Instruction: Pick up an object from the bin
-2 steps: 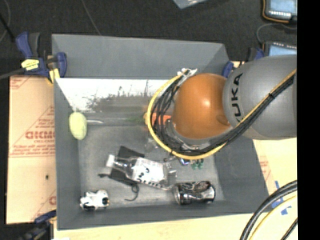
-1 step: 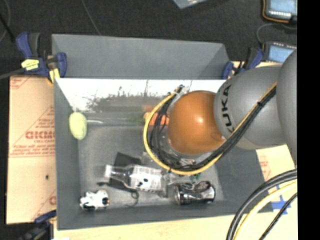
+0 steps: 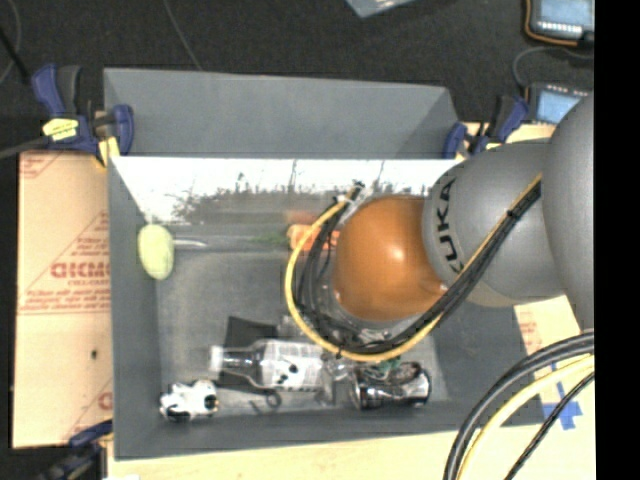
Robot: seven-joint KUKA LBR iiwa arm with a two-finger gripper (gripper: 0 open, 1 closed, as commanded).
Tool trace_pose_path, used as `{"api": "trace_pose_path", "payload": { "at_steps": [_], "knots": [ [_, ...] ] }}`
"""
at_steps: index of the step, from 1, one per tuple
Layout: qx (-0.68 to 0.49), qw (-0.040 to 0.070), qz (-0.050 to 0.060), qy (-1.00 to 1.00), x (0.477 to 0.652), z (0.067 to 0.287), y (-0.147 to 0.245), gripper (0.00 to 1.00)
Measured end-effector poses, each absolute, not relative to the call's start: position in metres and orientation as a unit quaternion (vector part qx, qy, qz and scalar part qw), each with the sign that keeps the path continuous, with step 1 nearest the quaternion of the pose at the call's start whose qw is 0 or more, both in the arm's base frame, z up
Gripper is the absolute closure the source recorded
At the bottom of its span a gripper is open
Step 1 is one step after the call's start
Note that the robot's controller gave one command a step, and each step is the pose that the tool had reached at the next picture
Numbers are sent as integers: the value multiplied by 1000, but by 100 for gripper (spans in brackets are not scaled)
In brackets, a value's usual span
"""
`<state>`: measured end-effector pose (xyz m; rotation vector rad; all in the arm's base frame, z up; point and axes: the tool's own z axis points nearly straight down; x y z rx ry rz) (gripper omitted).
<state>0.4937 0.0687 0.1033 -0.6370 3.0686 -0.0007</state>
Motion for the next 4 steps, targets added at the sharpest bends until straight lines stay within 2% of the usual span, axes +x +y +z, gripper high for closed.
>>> {"api": "trace_pose_path", "payload": {
  "at_steps": [1, 4],
  "knots": [
    [-200, 8, 0, 980, 516, 99, 74, 100],
    [-197, 8, 0, 980, 515, 99, 74, 100]
  ]
}}
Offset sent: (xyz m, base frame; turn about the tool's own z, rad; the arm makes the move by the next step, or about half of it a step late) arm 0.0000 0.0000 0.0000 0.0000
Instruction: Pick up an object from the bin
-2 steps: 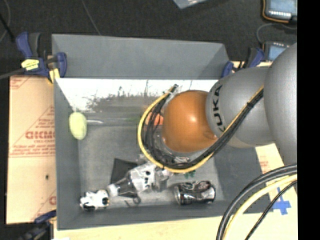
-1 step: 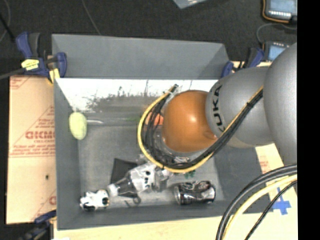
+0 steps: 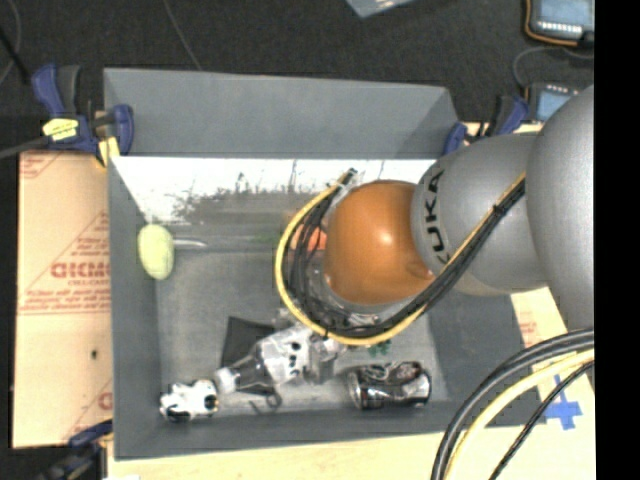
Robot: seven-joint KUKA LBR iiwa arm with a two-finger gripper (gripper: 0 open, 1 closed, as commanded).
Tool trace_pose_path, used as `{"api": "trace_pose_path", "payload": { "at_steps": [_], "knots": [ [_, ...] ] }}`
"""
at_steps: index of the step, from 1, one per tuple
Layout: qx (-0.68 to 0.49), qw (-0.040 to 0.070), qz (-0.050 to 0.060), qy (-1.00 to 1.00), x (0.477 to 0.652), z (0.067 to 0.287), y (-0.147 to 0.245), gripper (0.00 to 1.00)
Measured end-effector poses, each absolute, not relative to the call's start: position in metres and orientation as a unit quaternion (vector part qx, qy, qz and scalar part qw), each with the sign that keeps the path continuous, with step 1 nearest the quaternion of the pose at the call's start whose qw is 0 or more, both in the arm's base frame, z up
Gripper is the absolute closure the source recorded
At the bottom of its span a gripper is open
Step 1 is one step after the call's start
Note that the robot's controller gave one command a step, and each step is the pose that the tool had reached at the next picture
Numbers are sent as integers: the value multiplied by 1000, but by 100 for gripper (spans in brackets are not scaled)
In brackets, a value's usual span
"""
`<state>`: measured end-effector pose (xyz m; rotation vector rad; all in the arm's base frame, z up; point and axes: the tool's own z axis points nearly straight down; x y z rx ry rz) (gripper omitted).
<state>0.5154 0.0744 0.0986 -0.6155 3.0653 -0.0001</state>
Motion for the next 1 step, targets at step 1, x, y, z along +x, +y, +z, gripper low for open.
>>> {"api": "trace_pose_path", "payload": {
  "at_steps": [1],
  "knots": [
    [-196, 7, 0, 980, 515, 99, 74, 100]
  ]
}}
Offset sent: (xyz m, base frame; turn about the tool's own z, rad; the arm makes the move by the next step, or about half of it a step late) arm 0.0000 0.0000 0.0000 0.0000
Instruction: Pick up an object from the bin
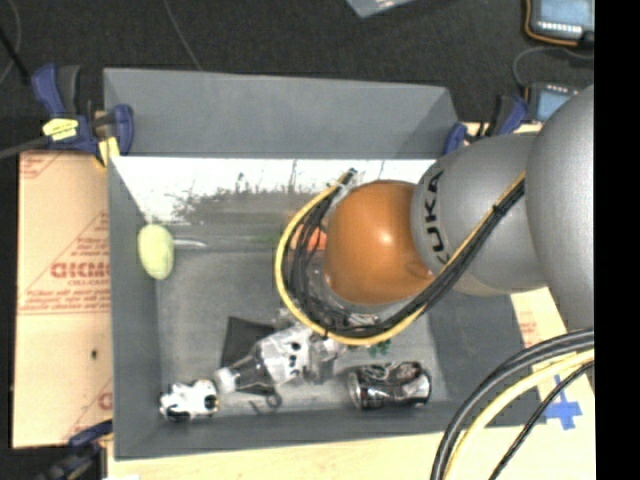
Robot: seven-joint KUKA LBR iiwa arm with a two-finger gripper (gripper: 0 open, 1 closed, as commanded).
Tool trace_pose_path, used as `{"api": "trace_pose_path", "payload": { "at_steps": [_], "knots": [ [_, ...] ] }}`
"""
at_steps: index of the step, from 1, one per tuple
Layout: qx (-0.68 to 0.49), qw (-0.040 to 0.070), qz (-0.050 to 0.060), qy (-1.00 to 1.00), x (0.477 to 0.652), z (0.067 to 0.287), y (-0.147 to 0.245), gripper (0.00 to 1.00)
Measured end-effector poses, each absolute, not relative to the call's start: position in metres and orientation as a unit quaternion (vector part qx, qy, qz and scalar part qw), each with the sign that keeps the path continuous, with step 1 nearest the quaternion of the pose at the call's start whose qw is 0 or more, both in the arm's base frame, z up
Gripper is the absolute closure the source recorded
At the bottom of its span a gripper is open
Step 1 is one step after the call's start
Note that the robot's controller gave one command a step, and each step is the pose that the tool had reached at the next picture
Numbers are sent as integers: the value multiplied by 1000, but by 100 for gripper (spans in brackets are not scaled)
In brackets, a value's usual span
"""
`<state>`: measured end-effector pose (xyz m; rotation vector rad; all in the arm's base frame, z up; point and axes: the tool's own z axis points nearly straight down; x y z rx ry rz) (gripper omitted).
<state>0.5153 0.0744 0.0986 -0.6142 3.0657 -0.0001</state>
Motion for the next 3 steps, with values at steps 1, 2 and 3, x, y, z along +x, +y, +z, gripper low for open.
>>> {"api": "trace_pose_path", "payload": {
  "at_steps": [1, 2, 3],
  "knots": [
    [-196, 7, 0, 981, 515, 99, 74, 100],
    [-196, 7, 0, 981, 515, 99, 74, 100],
    [-195, 7, 0, 981, 515, 99, 74, 100]
  ]
}}
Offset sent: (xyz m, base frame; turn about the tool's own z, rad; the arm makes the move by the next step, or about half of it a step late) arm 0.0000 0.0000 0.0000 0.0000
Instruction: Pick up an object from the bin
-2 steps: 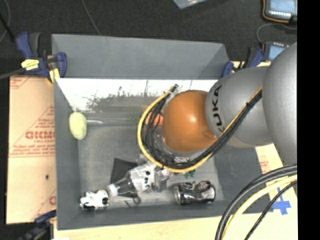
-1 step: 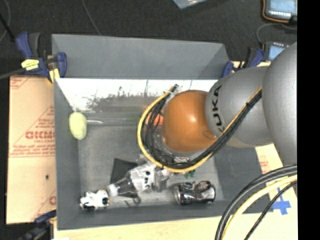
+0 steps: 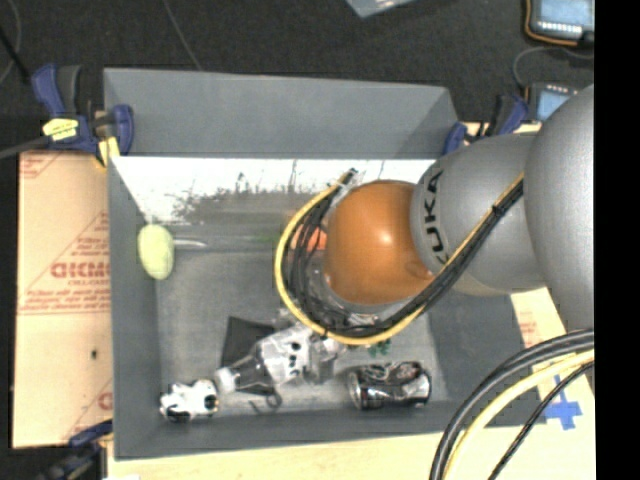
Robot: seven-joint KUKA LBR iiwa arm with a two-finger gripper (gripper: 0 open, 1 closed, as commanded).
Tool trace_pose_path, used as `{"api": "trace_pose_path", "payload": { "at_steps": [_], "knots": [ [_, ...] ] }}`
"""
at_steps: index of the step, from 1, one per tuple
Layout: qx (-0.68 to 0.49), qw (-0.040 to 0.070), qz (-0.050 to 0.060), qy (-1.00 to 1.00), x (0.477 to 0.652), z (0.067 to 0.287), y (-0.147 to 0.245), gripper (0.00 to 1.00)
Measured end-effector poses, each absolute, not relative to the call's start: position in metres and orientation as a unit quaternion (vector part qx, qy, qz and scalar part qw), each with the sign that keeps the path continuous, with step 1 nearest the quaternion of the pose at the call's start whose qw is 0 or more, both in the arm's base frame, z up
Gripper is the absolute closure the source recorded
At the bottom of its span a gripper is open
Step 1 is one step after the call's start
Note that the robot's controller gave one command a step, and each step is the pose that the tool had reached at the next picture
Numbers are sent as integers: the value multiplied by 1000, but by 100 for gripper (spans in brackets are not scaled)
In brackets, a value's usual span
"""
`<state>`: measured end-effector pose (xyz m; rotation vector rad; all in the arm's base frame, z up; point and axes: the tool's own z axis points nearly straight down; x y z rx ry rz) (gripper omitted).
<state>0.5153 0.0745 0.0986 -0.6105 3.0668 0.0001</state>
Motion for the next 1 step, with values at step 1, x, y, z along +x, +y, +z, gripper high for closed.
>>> {"api": "trace_pose_path", "payload": {
  "at_steps": [1],
  "knots": [
    [-195, 7, 0, 981, 515, 99, 74, 100]
  ]
}}
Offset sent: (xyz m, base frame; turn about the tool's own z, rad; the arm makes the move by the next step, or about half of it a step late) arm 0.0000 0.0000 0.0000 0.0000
